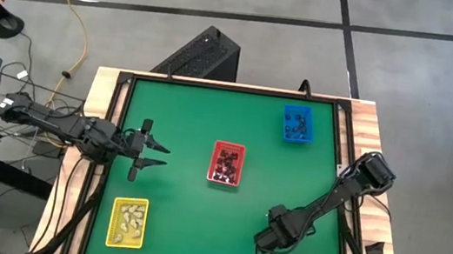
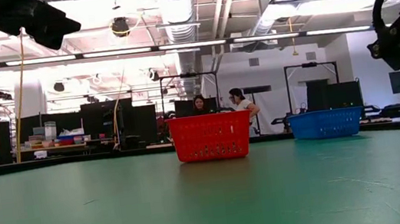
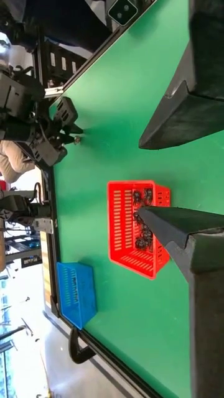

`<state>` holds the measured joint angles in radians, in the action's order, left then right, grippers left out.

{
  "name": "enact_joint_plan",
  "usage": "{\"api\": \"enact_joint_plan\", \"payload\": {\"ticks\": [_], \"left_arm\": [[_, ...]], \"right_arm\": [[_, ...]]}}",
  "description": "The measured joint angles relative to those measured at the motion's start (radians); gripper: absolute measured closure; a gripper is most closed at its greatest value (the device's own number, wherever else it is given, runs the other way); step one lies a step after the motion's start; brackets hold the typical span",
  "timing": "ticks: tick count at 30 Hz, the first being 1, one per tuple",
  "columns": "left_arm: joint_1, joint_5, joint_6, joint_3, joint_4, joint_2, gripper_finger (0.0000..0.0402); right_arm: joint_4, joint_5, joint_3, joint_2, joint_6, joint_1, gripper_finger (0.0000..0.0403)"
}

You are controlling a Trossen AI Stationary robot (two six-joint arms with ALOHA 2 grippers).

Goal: Sort Halloween decoration
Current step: Put the black skull toy into the blue bin

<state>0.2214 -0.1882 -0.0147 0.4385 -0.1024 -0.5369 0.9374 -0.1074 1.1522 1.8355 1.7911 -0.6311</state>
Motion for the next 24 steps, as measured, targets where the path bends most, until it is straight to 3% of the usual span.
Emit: {"api": "enact_joint_plan", "payload": {"ticks": [11,24], "left_arm": [[0.000,-0.002,-0.026,0.000,0.000,0.000,0.0251],[0.000,-0.007,-0.026,0.000,0.000,0.000,0.0251]], "right_arm": [[0.052,0.027,-0.003,0.003,-0.031,0.022,0.0234],[0.038,0.019,-0.003,-0.007,-0.039,0.025,0.0299]]}}
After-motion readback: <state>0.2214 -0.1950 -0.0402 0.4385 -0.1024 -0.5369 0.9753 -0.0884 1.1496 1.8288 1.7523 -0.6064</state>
